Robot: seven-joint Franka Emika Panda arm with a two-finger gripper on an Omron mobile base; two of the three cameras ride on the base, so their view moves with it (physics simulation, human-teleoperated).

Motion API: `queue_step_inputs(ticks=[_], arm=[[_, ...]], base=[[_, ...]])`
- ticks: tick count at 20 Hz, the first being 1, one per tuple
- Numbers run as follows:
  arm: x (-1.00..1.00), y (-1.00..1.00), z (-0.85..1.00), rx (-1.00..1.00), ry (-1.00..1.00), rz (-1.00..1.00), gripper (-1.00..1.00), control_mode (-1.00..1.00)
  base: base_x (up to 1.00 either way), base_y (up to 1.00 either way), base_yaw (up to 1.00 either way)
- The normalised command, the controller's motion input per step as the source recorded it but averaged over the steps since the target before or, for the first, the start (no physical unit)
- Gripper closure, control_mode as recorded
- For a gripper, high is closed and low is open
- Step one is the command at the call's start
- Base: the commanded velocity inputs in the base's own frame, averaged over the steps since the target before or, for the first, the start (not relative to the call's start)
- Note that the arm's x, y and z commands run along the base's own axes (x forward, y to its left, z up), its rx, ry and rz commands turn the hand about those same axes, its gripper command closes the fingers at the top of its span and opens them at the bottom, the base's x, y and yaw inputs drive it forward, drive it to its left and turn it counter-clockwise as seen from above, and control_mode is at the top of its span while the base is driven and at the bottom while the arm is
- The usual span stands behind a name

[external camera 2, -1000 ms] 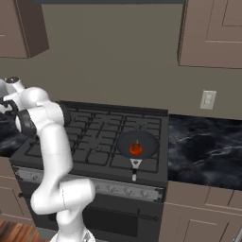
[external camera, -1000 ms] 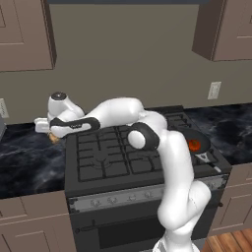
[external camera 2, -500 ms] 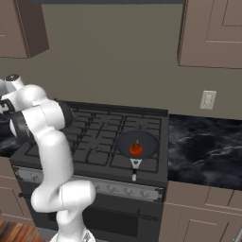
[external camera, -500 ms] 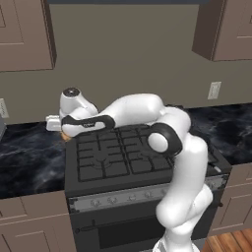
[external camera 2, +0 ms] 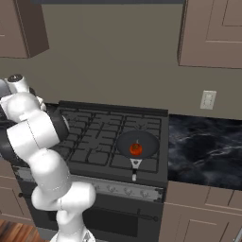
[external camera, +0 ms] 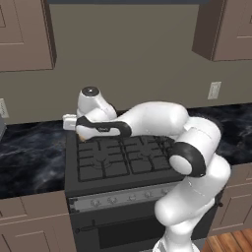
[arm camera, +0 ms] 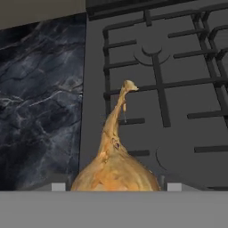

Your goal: Place the pan on the front right burner on the stove. Then place the tomato and the onion in the pan and turn on the front right burner.

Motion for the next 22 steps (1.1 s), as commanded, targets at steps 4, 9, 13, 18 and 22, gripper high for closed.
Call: queue_step_inputs(ticks=[4,9,13,18,22], arm=[[-0.29,-0.62,0.26,0.0,-0.05,-0.03,1.0,-1.0],[-0.15,-0.62,0.31,0.0,-0.09,-0.02,1.0,-1.0],[-0.12,-0.65,0.29,0.0,-0.08,-0.01,1.0,-1.0],[-0.26,-0.77,0.33,0.0,-0.04,-0.01,1.0,-1.0],[-0.52,-0.74,0.04,0.0,-0.01,0.0,1.0,-1.0]], base=[[0.0,0.0,0.0],[0.0,0.0,0.0],[0.0,0.0,0.0],[0.0,0.0,0.0],[0.0,0.0,0.0]])
